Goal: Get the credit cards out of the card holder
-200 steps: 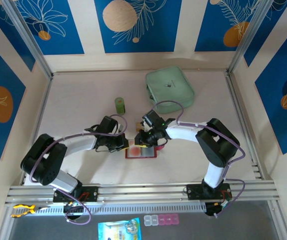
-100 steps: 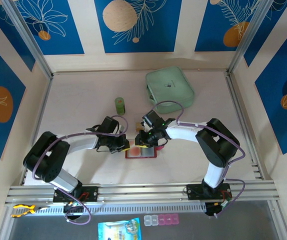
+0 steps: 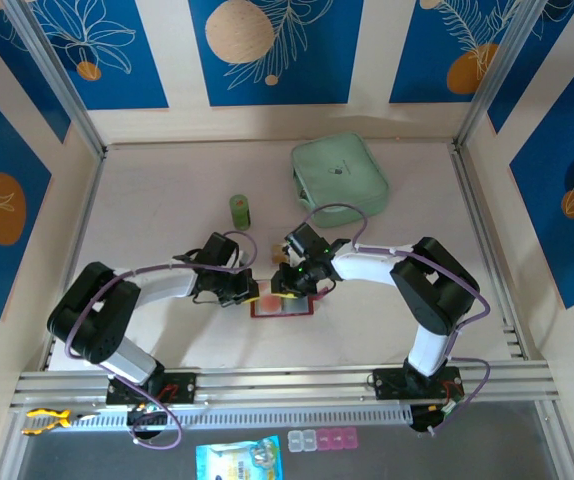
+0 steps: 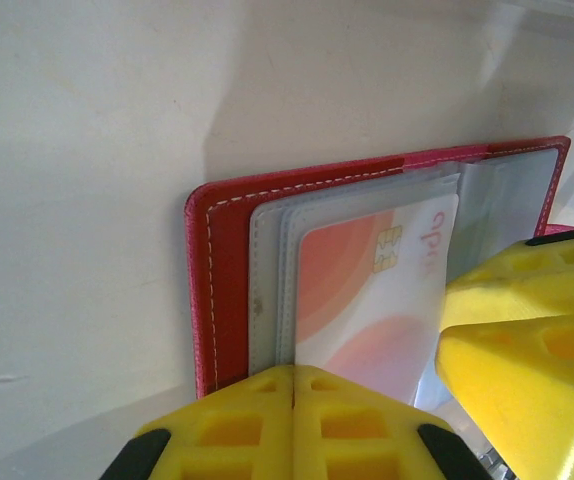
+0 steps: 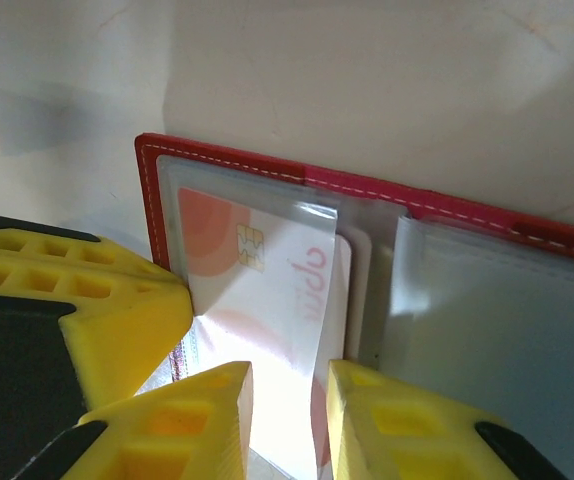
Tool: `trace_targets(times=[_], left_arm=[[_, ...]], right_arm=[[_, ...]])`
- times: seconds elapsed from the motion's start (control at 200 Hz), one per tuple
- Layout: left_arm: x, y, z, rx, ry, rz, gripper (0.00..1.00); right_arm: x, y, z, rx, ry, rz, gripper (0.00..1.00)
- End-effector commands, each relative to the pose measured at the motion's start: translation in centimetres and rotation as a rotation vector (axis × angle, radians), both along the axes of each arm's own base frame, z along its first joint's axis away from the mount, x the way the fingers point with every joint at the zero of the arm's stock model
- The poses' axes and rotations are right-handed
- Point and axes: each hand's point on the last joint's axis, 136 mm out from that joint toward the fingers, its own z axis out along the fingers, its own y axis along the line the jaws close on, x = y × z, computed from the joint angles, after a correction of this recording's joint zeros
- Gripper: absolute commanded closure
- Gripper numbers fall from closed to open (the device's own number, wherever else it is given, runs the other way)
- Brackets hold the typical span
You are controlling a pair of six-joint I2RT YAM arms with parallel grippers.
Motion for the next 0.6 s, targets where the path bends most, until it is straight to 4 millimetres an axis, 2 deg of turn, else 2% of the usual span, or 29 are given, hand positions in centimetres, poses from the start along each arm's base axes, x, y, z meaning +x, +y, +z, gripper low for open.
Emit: trace_targets(times=[0.0,0.34,0.595], left_arm=[[-0.1,0.2,-0.4,0.036,0.018,-0.008,0.94],[-0.3,0.4,-1.2,0.049,0.034,0.003,0.94],[-0.4,0.8,-1.1,0.066,0.03,0.011,0.92]], right_arm=[[-0.7,0.4,-0.3,0.015,0.02,0.026,0.76],[-0.6,1.1,-0.5,0.034,0.038,0.038,0.76],[-0.8,-1.3,-1.2,-0.08,0.018,0.005,0.75]])
